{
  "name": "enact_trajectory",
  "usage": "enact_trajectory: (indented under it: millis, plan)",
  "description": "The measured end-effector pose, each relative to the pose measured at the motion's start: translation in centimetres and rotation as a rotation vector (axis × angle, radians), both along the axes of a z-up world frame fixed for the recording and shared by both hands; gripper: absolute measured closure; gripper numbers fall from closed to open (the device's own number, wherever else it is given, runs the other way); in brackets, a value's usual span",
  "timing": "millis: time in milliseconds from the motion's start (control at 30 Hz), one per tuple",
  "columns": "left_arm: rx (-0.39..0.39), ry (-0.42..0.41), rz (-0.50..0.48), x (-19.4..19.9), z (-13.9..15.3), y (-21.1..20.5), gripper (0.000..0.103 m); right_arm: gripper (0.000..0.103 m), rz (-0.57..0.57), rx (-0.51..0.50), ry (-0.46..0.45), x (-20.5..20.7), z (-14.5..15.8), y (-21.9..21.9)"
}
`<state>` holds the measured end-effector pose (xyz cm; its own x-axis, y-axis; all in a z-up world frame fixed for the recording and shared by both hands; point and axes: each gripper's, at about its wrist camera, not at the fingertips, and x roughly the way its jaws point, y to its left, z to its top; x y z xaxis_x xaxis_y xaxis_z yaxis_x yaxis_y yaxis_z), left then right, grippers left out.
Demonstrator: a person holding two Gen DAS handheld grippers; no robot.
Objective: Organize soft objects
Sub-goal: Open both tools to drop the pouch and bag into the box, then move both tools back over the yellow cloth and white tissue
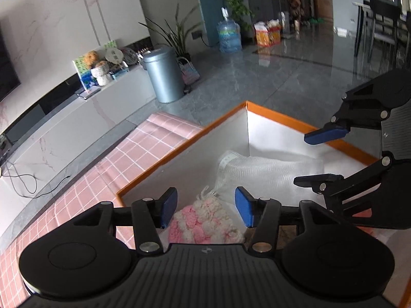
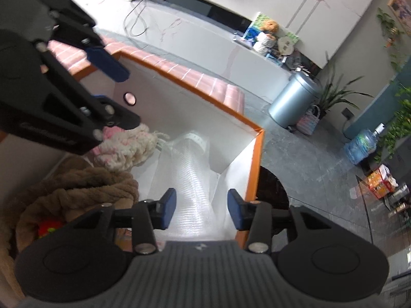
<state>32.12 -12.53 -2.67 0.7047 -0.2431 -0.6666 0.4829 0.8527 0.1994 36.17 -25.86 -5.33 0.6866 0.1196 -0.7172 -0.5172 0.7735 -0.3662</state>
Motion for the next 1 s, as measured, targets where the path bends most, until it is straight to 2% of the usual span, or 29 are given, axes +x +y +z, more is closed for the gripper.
enact_trajectory:
  millis: [233,400,767,1000]
  plan:
    - [-0.133,-0.058,0.07,-4.1,1.5,2.7,0.042,0.054,-0.072,0.074,-0.047,-2.5,1.9,0.5]
    - [-0.222,-0.109,0.132,-7.5,2.2,5.7,0.043,0.048,-0.117,0.163,-0.101,-5.3,3.0,1.6]
    - [-0.294,-0.117,0.321,-12.6,1.6,14.6,0.042,0.043,-0.071,0.375,-0.193,-11.6,5.3,7.4]
    - [-0.3,-0.084,0.424,-15.0,-0.2,19.6,0.043,0.042,-0.041,0.443,-0.133,-14.1,3.6,13.3]
